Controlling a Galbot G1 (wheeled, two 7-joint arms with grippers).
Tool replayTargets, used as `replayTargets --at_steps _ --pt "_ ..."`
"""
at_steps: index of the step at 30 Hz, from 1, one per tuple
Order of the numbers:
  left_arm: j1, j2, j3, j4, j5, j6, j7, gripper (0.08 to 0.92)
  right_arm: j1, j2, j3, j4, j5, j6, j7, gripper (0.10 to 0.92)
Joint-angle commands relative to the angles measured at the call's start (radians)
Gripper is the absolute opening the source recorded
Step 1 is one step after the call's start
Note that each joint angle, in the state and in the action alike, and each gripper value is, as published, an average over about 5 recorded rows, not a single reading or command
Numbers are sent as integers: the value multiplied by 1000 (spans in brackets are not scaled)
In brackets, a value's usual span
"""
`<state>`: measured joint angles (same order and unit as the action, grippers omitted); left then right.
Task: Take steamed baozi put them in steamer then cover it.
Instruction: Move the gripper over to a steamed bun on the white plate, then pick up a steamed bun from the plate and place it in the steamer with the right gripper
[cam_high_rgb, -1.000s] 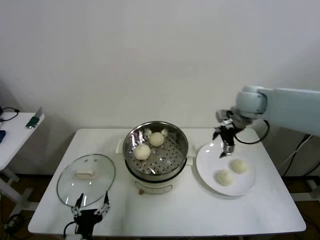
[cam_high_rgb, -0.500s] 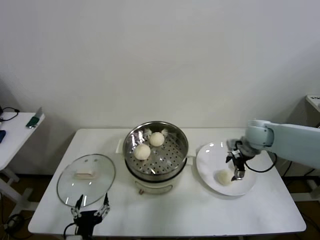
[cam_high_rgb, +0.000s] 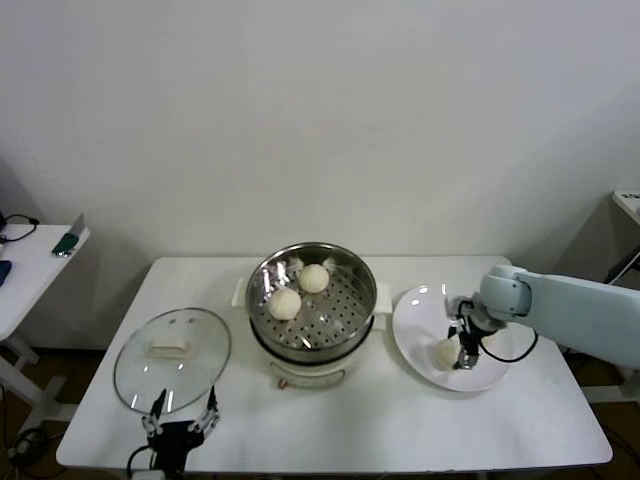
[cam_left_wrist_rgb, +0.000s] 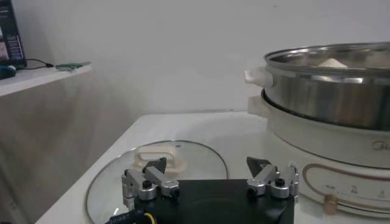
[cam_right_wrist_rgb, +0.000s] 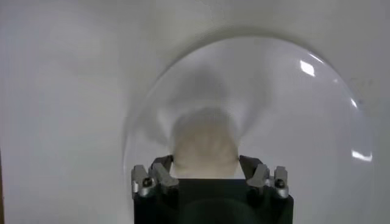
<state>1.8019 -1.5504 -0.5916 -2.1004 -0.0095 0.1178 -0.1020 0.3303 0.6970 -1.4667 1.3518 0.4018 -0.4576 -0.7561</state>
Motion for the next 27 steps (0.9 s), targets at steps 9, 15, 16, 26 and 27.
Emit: replayTargets --at_steps 9,15,16,26,27 --pt "9 -5 1 -17 8 4 -1 823 418 83 -183 -22 -13 229 -201 681" --pt "5 -12 8 -19 17 5 0 823 690 205 -209 -9 17 519 -347 686" --pt "4 -13 9 -19 19 5 0 823 717 226 -191 6 13 553 -356 687" --pt "12 -14 5 -27 24 4 0 823 717 431 -10 256 -141 690 -319 687" --pt "12 -14 4 -28 23 4 0 823 698 449 -6 273 -167 699 -312 687"
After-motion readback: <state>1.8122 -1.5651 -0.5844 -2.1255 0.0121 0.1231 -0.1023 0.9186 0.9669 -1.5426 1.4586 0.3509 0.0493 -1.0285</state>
